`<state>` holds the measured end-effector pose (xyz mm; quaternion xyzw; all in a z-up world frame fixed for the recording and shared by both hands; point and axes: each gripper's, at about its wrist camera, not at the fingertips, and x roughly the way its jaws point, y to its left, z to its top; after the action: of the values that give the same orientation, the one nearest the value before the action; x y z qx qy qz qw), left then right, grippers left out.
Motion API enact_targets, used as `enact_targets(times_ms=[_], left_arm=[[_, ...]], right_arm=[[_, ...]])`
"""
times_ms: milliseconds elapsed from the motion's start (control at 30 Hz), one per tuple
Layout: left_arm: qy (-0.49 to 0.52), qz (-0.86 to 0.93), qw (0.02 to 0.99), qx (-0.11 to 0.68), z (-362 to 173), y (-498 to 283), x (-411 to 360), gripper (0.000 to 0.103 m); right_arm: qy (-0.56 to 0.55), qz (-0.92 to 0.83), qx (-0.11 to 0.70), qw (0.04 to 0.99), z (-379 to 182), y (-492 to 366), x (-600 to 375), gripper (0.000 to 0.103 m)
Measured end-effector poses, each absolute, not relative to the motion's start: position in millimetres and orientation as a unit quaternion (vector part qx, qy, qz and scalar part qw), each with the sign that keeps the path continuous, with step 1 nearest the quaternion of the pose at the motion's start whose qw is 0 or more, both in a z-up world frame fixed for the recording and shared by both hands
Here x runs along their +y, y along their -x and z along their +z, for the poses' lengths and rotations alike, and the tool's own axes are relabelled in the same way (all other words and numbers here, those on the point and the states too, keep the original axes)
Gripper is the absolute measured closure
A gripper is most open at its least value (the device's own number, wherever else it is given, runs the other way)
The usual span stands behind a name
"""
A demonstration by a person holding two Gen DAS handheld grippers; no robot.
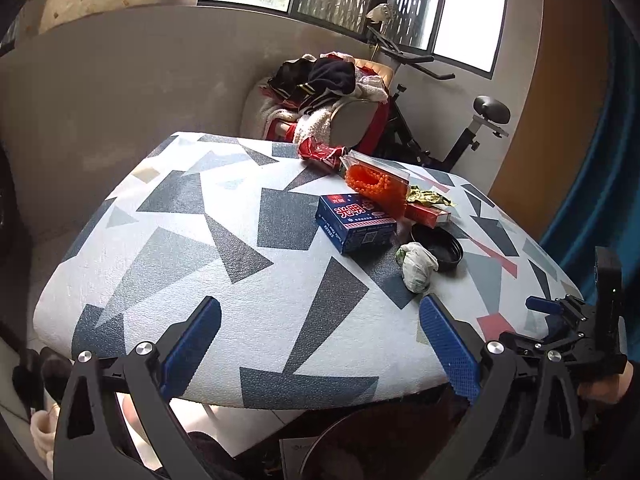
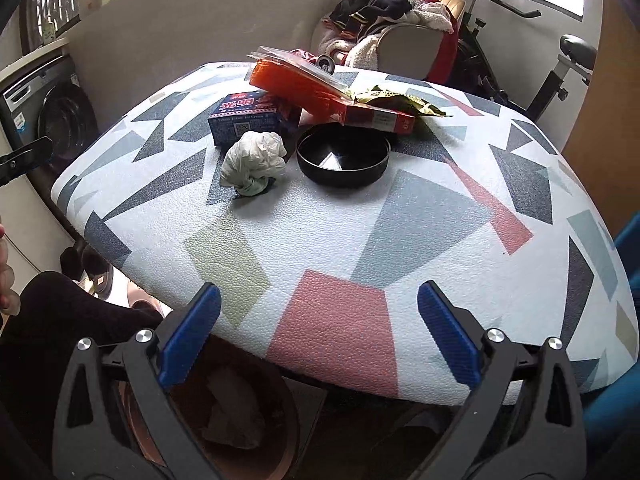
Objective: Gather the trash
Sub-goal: 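Grasp the black round bowl by its rim with the right tool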
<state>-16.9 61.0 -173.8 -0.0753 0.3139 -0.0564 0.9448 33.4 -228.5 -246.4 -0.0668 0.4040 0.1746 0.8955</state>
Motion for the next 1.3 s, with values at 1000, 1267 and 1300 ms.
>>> enact_targets(times_ms=[1000,1267,1300], left_arm=[[0.101,-0.065,0.937,0.328,-196,-55,63,0.006],[0.109,-0.09,0.932,0.334,-200,-63,50,0.006],[0.11,-0.094,0.931,0.335,-201,-65,48,0.006]], right_arm=[[0.093,0.168,0.462,0.866,-272,-194,-176,0.006],[0.066,0.153,0.483,0.86,-282,-215,-182,0.006],[0.067,0.153,0.481,0.86,-281,-216,-182,0.007]])
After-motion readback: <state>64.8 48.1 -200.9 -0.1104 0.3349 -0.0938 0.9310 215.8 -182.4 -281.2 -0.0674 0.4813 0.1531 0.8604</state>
